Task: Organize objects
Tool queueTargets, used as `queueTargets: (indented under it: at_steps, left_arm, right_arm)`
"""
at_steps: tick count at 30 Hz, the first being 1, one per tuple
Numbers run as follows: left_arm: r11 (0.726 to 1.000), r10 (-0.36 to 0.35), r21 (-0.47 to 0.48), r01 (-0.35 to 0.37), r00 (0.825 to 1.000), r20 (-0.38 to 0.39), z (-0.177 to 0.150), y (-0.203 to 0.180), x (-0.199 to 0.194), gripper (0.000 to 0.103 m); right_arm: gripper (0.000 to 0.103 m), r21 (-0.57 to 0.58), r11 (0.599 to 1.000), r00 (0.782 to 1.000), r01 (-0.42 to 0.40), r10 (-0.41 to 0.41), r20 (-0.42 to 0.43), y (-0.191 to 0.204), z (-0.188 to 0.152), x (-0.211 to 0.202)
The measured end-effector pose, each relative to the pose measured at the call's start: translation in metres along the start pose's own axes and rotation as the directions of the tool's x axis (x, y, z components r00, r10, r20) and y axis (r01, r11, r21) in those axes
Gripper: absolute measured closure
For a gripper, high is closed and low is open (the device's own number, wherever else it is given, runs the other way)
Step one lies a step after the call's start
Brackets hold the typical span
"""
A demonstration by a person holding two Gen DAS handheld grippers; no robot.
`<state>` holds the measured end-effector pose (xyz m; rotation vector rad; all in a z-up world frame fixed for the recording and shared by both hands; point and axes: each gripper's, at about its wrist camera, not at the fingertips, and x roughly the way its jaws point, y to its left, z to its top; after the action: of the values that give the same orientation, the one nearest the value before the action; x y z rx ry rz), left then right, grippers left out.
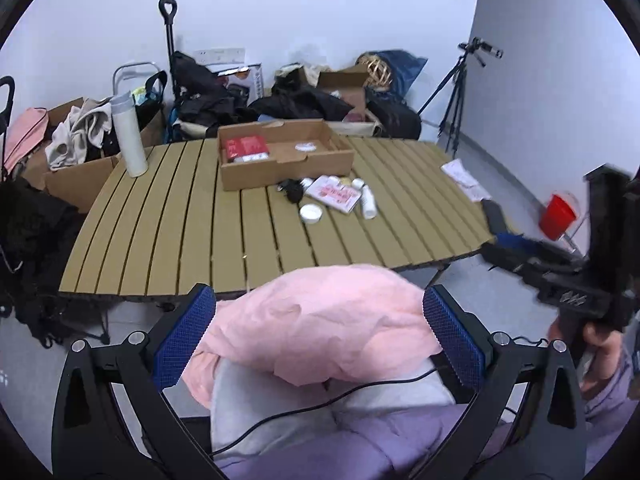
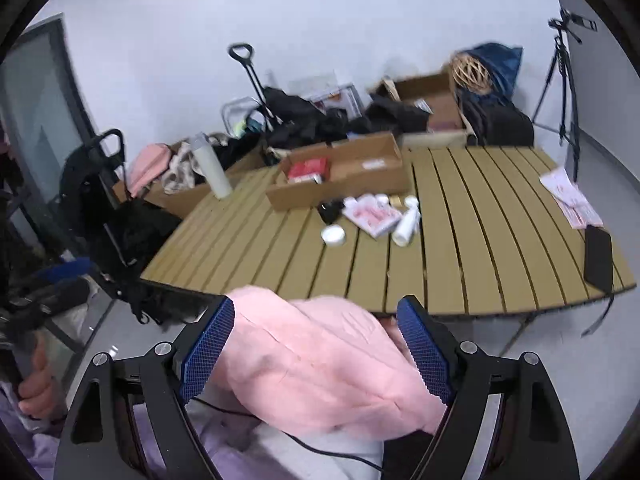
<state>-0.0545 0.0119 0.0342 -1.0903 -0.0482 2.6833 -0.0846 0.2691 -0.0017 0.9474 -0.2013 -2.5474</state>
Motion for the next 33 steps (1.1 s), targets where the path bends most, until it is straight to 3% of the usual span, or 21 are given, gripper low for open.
queueTargets:
  at_steps: [4, 7, 9, 12, 15, 19, 20, 22, 25, 27, 28, 29, 30, 31, 32, 33]
  left_arm:
    - [1.000, -0.021, -0.004, 0.021, 0.999, -0.049, -0.005, 0.004, 0.028, 0.000]
    - [0.997, -0.072, -0.003, 0.072, 0.996, -0.048, -0.002, 0.008, 0.058, 0.000]
    - [0.995, -0.104, -0.015, 0.103, 0.992, -0.075, 0.009, 0.017, 0.098, 0.000]
    - [0.994, -0.101, -0.062, 0.095, 0.989, -0.107, 0.037, 0.037, 0.160, 0.001]
    - [0.993, -0.119, -0.035, 0.115, 0.980, -0.158, 0.064, 0.038, 0.224, 0.003]
    - [0.993, -0.048, 0.097, 0.066, 0.983, -0.177, 0.081, 0.018, 0.298, 0.014]
    - [0.992, -0.057, 0.103, 0.077, 0.981, -0.184, 0.082, 0.015, 0.312, 0.020]
    - [0.989, -0.085, 0.096, 0.108, 0.972, -0.217, 0.081, 0.012, 0.337, 0.020]
    - [0.989, -0.074, 0.104, 0.104, 0.963, -0.258, 0.077, 0.010, 0.362, 0.030]
    - [0.986, -0.072, 0.120, 0.113, 0.951, -0.301, 0.072, 0.008, 0.378, 0.051]
    - [0.984, -0.054, 0.152, 0.097, 0.963, -0.264, 0.071, 0.006, 0.376, 0.057]
    - [0.980, -0.065, 0.165, 0.112, 0.961, -0.270, 0.070, 0.005, 0.376, 0.066]
    - [0.980, -0.079, 0.155, 0.125, 0.960, -0.269, 0.072, 0.007, 0.373, 0.066]
    - [0.982, -0.096, 0.132, 0.137, 0.957, -0.273, 0.074, 0.010, 0.372, 0.066]
    - [0.983, -0.106, 0.118, 0.143, 0.955, -0.276, 0.075, 0.013, 0.371, 0.066]
    - [0.988, -0.091, 0.097, 0.123, 0.954, -0.285, 0.076, 0.016, 0.367, 0.066]
  right_arm:
    - [0.016, 0.019, 0.995, 0.995, 0.097, -0.097, 0.000, -0.009, -0.004, 0.009]
    - [0.017, 0.026, 0.993, 0.993, 0.113, -0.112, -0.041, -0.019, -0.010, 0.028]
    - [0.017, 0.021, 0.994, 0.990, 0.108, -0.106, -0.088, -0.027, -0.013, 0.048]
    - [0.020, 0.007, 0.994, 0.986, 0.109, -0.107, -0.124, -0.039, -0.009, 0.080]
    - [0.020, 0.010, 0.989, 0.980, 0.145, -0.142, -0.138, -0.057, 0.005, 0.117]
    - [0.020, 0.006, 0.980, 0.970, 0.200, -0.197, -0.144, -0.083, 0.032, 0.177]
    - [0.020, 0.006, 0.979, 0.966, 0.204, -0.200, -0.165, -0.089, 0.037, 0.193]
    - [0.020, 0.028, 0.979, 0.957, 0.204, -0.193, -0.218, -0.104, 0.048, 0.227]
    - [0.020, 0.040, 0.971, 0.938, 0.237, -0.218, -0.268, -0.123, 0.058, 0.268]
    - [0.020, 0.025, 0.966, 0.928, 0.259, -0.242, -0.282, -0.130, 0.063, 0.287]
    - [0.022, 0.009, 0.963, 0.923, 0.271, -0.257, -0.288, -0.132, 0.064, 0.294]
    - [0.027, -0.014, 0.957, 0.913, 0.288, -0.279, -0.297, -0.133, 0.063, 0.301]
    - [0.048, -0.044, 0.954, 0.902, 0.295, -0.294, -0.317, -0.133, 0.061, 0.309]
    - [0.062, -0.045, 0.956, 0.898, 0.291, -0.289, -0.331, -0.135, 0.059, 0.312]
    - [0.071, -0.046, 0.950, 0.892, 0.308, -0.305, -0.332, -0.137, 0.057, 0.314]
    - [0.073, -0.052, 0.946, 0.893, 0.319, -0.319, -0.318, -0.137, 0.057, 0.313]
